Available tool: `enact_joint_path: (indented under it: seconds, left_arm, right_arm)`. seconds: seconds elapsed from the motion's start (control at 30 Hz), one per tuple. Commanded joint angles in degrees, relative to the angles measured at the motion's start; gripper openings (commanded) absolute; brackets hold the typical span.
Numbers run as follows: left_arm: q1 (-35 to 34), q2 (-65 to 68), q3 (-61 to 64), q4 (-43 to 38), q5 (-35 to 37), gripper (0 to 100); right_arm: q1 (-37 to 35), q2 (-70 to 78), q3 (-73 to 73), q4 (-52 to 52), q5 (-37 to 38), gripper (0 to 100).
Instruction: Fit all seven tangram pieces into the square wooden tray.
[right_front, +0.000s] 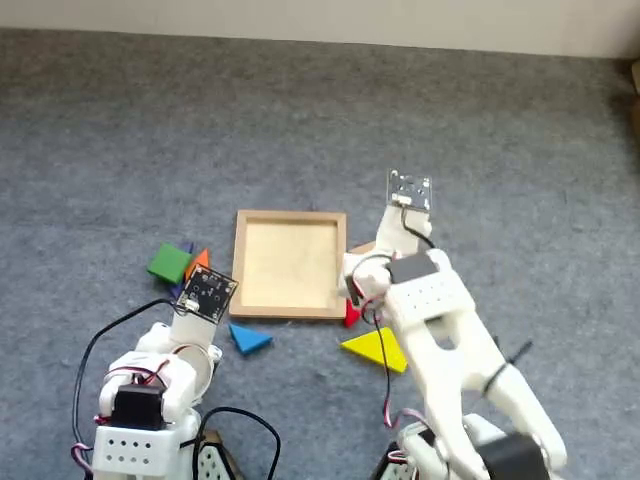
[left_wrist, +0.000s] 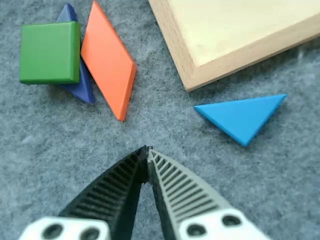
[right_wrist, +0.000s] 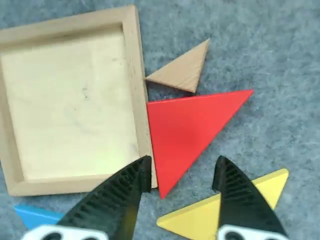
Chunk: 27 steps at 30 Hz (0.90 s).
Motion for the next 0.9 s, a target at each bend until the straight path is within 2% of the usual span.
enact_joint_path:
  seconds: [0.0, 0.33, 0.47, 0.87]
  left_arm:
    - [-0.31, -1.8, 1.1, 0.26, 0.26, 1]
    - [-0.31, -1.8, 1.1, 0.26, 0.26, 1]
    - [-0.31, -1.8, 1.1, 0.26, 0.26, 1]
    - [-0.31, -1.8, 1.1, 0.26, 0.26, 1]
  right_arm:
    - [-1.89, 5.76, -8.75, 1.36, -5.01, 24.8]
    - [-1.45, 21.41, -20.0, 2.51, -11.96, 26.8]
    - [0.92, 25.8, -23.16, 2.51, -14.42, 26.8]
    - [4.53, 35.03, -26.86, 2.77, -14.51, 26.8]
